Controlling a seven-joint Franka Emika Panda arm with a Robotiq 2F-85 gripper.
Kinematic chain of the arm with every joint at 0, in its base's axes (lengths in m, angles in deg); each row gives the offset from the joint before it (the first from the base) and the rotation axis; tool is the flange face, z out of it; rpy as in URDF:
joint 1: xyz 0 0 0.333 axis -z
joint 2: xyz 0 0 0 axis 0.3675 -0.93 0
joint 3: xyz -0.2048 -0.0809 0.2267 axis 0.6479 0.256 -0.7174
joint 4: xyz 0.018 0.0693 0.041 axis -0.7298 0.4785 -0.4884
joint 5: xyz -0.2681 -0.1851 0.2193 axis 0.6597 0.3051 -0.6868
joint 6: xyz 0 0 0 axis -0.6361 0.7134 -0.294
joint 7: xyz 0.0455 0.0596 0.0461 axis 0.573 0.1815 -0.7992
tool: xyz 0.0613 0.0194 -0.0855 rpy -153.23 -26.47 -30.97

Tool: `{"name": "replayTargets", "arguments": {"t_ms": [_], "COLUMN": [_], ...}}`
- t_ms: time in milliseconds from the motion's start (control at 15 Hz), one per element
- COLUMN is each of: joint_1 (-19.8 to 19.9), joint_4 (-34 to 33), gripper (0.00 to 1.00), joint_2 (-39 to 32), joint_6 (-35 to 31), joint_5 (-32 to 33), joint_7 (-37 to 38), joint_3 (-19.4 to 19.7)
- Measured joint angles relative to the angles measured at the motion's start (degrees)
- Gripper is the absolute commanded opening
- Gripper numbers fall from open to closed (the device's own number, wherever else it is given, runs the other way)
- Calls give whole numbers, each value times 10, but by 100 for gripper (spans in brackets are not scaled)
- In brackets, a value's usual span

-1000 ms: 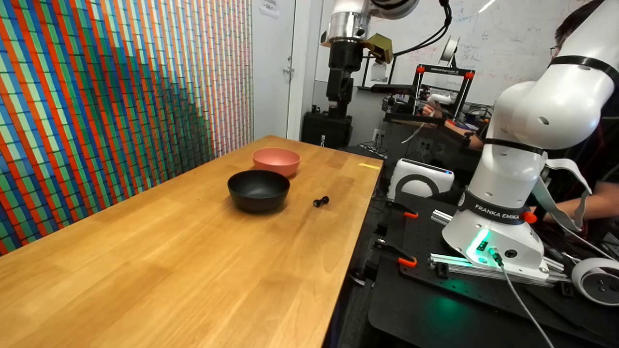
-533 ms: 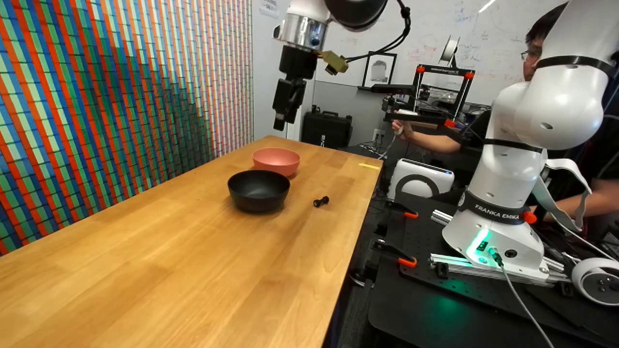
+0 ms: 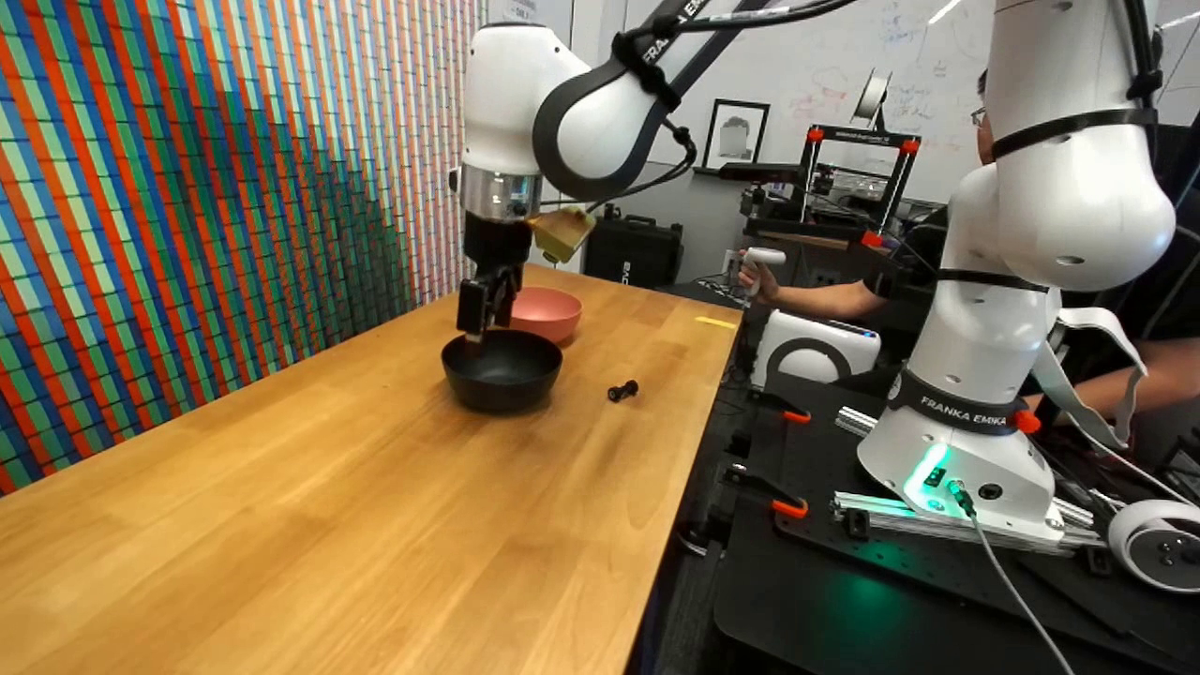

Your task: Put the black bowl in the pink bowl

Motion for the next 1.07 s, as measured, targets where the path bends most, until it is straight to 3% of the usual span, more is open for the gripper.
{"name": "replayTargets", "arguments": {"t_ms": [67,133,200,267,733,800,1000,1067], "joint_1": [-8,-18,-27,-35,-56,-56,-56,-55], "joint_4": [-13,-25,-34,-41,-55,-55,-53,-53], "gripper": [100,75,75,68,11,5,0,5], "joint_2": [-22,-43,-59,-71,-94,-94,-94,-92], "joint_6": [-1,-2,-2,-2,-1,-1,0,1], "joint_5": [0,0,0,0,-2,-2,-2,-2], "joint_7": [6,11,15,18,21,21,21,21], "joint_3": [4,7,8,10,22,28,48,52]}}
